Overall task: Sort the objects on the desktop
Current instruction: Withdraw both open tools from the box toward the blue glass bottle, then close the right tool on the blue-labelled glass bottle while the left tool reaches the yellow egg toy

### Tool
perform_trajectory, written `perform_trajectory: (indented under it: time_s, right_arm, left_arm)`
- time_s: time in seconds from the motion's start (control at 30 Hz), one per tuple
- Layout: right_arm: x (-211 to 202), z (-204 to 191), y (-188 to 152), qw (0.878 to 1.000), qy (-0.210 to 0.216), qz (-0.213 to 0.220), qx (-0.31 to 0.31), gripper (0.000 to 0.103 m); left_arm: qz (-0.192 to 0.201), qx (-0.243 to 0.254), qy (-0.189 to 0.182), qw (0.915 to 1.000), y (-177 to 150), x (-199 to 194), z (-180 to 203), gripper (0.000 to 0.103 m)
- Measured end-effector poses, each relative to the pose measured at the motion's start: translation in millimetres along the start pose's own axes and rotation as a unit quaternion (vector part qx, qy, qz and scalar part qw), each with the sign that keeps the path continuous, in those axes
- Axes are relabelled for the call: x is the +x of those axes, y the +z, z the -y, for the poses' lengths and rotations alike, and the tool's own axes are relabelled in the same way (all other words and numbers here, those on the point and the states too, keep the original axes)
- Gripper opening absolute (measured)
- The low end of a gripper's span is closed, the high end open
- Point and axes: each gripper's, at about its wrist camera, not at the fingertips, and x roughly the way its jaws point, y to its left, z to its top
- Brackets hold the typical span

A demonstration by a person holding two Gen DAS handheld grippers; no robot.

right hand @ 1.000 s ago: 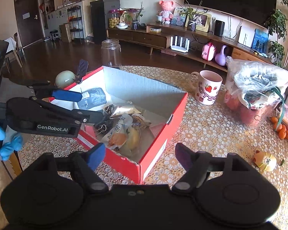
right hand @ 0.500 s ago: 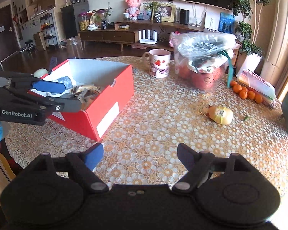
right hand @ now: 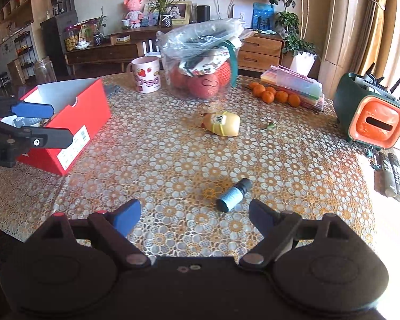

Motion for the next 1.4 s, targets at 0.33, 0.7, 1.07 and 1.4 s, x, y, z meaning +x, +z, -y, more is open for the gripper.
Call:
perform_trajectory:
  time_s: [0.33,0.7,1.07,1.4]
  right_arm:
    - [33,39,-8,1.0,0.002,-0.011,-0.005,0.089]
    - [79,53,-6,0.998,0.03,-0.03,-0.049,0.089]
    - [113,59,-2,0.995,0.051,-0.046,-0.066,0.089]
    - [127,64,0,0.993,0.072,-0.044,-0.088,0.089]
  left_arm:
    - [-0.014,0.014,-0.003,0.9998,17,66,25,0.103]
    - [-0.044,0.045,0.001,0.998,37,160,37,0.103]
    - [-0.08,-0.02,0.018,0.9964,73,238,32,0.103]
    - [-0.127,-0.095,0.05,0.9861,83,288,18,0.103]
